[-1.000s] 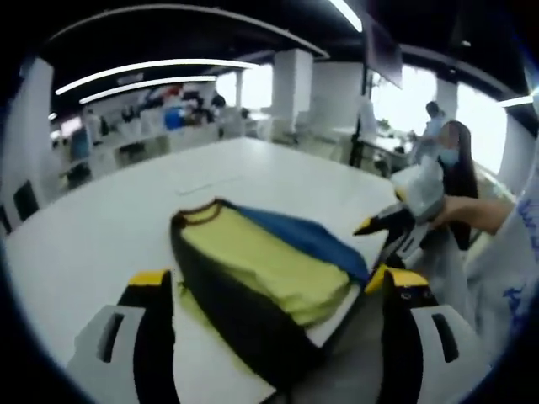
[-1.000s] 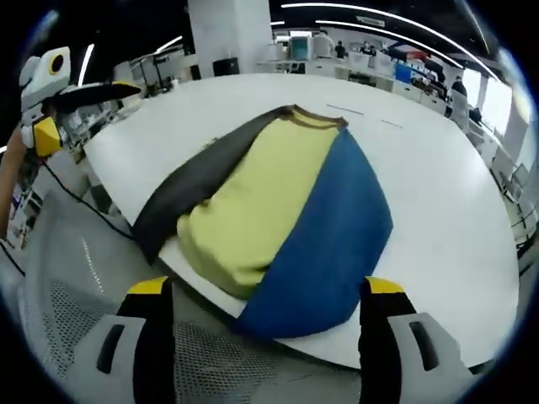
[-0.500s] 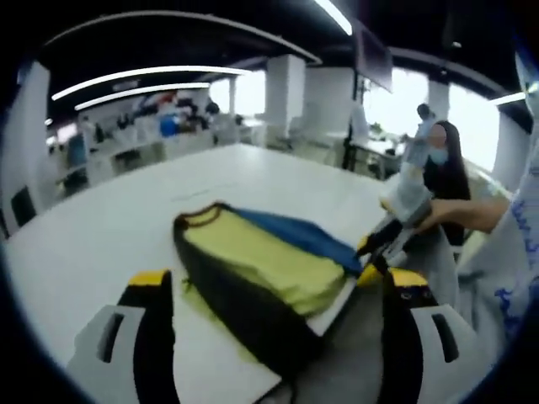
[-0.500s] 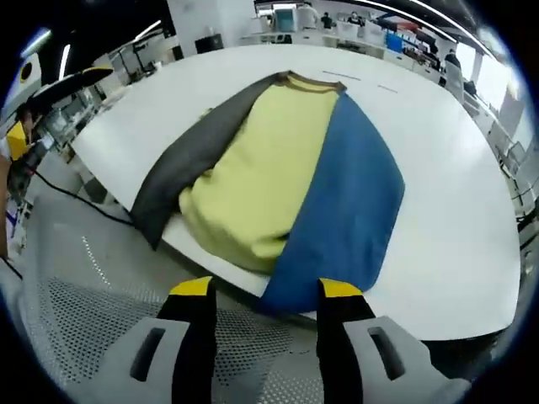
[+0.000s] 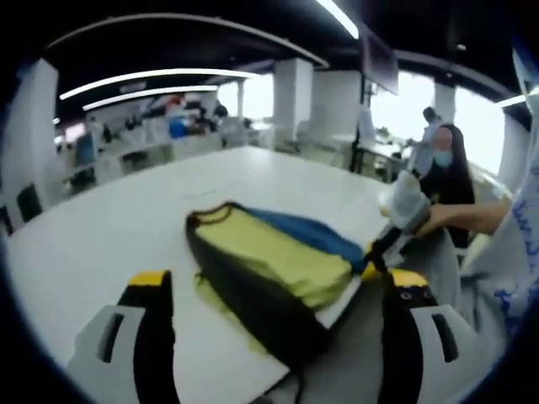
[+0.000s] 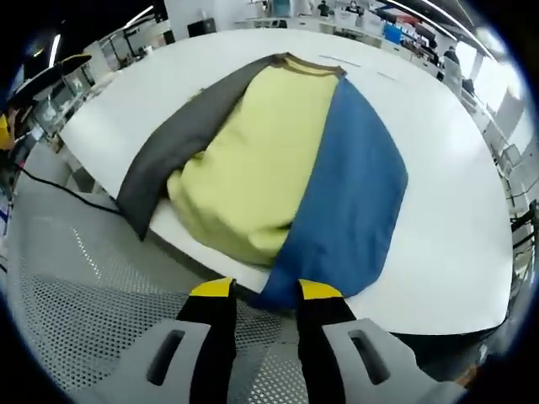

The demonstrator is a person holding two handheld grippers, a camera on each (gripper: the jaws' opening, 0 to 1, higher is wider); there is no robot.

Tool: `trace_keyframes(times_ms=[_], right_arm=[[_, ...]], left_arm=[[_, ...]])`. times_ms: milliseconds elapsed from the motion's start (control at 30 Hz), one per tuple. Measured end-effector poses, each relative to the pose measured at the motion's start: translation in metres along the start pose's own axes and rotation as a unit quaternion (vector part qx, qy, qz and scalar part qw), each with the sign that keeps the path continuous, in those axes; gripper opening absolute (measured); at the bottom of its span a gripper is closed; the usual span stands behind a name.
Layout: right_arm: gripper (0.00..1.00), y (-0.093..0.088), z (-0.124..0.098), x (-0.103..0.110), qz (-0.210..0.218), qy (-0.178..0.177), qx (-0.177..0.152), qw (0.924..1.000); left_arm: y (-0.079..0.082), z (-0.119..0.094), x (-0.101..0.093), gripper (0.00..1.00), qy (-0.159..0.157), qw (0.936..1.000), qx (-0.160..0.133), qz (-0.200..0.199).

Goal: Fold the garment on the visible template until the final outline fits inside the template.

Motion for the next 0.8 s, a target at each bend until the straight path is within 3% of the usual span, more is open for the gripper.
trace_keyframes(times_ms=[200, 433, 800], right_arm=[[0.22, -0.003, -0.003, -0.007, -0.006, -0.016, 0.005, 0.9998], [0.09, -0.002, -0.008, -0.014, -0.009, -0.030, 0.003, 0.9995], [0.01, -0.001, -0.015, -0.025, -0.007, -0.040, 0.002, 0.9992]], left_arm=[[-0.004, 0.002, 0.004, 0.99, 0.004, 0.9999, 0.005, -0.009], [-0.002, 0.001, 0.003, 0.99, -0.001, 1.0000, 0.005, -0.007], [-0.003, 0.003, 0.008, 0.99, -0.002, 0.9999, 0.012, -0.009]])
Point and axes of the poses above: the point that each gripper's makers call its tool centre point, and the gripper's own axes: z roughly forward along the fingers, x roughly to its left, y roughly out of its top, the point moved 3 cm from there along -z, roughly backward along the fingers, and after that the axes turned 7 degrees about -z, right-handed, at the moved point
